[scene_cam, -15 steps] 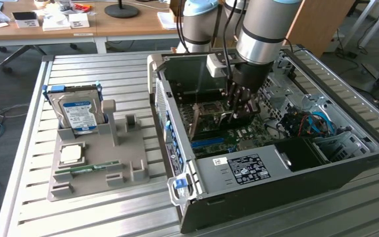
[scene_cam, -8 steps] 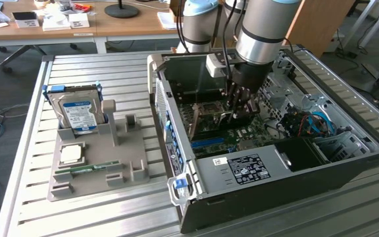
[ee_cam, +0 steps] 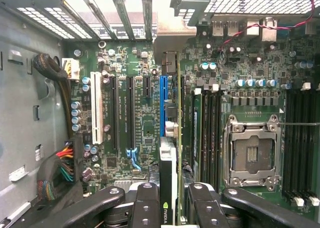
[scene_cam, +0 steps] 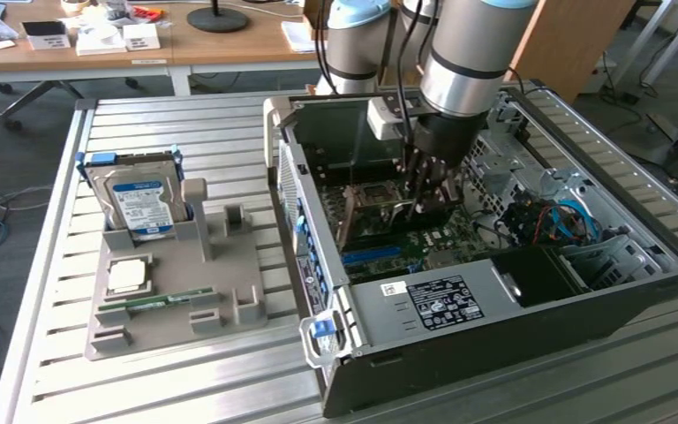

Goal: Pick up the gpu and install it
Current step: 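Insert the gpu into the slot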

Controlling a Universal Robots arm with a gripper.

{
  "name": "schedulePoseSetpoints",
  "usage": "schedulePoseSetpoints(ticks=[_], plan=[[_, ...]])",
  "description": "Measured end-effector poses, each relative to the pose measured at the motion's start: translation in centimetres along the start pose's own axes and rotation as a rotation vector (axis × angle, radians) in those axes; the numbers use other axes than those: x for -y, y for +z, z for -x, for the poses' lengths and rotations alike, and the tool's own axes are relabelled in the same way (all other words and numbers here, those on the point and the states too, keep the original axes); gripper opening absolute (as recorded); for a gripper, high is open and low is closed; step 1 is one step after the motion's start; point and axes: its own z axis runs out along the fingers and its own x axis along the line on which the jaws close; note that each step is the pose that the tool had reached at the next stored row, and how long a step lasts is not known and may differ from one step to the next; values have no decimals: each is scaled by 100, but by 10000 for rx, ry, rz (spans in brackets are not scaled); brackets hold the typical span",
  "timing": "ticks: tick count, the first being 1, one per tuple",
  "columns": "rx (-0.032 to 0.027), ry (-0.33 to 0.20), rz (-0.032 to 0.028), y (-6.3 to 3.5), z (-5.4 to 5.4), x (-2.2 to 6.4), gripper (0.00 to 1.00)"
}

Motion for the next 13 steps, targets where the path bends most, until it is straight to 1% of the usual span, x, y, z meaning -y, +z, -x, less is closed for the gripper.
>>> schedulePoseSetpoints(ticks=[7,13], plan=[[2,-1,-1,1,-1,-45,27],[3,-1,0,8,-13,-50,27]])
